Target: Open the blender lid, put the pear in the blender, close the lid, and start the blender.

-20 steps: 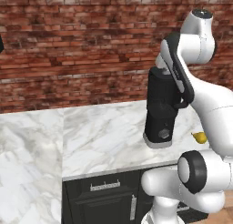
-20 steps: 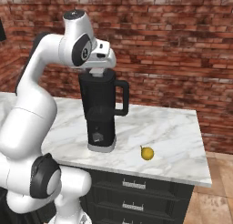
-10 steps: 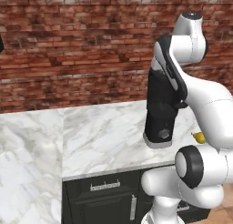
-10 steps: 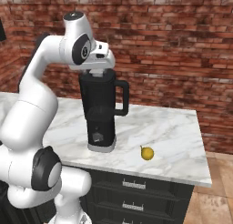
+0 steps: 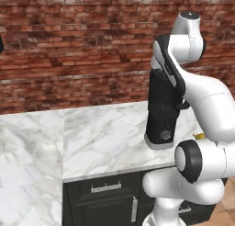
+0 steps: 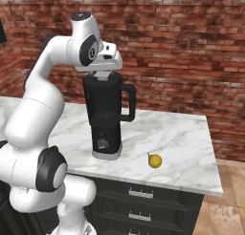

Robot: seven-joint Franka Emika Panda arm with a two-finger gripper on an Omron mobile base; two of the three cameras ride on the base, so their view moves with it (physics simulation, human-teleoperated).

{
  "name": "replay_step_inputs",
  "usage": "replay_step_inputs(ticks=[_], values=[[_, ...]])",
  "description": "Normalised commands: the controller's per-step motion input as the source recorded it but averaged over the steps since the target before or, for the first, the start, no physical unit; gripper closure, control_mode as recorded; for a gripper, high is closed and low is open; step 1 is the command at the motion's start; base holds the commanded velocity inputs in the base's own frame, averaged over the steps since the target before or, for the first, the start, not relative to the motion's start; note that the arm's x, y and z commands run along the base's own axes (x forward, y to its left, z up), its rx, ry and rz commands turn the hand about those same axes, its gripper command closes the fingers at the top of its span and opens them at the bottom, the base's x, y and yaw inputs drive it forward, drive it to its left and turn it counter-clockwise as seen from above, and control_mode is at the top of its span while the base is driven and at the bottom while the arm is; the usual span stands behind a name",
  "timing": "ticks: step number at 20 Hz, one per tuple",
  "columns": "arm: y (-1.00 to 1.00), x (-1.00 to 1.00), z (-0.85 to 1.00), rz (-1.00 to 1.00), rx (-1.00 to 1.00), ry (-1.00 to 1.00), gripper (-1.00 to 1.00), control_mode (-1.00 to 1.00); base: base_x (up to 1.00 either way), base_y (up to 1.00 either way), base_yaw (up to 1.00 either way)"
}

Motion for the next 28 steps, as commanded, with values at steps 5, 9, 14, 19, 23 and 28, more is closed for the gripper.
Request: replay_step_inputs(ticks=[5, 9, 14, 19, 23, 28], values=[[-0.03, 0.06, -0.12, 0.0, 0.0, 0.0, -1.0, -1.0, 0.0, 0.0, 0.0], [0.0, 0.0, -0.42, 0.0, 0.0, 0.0, -1.0, -1.0, 0.0, 0.0, 0.0], [0.0, -0.01, -0.49, 0.0, 0.0, 0.0, -1.0, -1.0, 0.0, 0.0, 0.0], [0.0, -0.1, -0.64, 0.0, -0.02, 0.11, 1.0, -1.0, 0.0, 0.0, 0.0], [0.0, -0.02, -0.36, 0.0, -0.01, 0.07, 1.0, -1.0, 0.0, 0.0, 0.0], [0.0, -0.01, 0.04, 0.0, 0.03, 0.0, 1.0, -1.0, 0.0, 0.0, 0.0]])
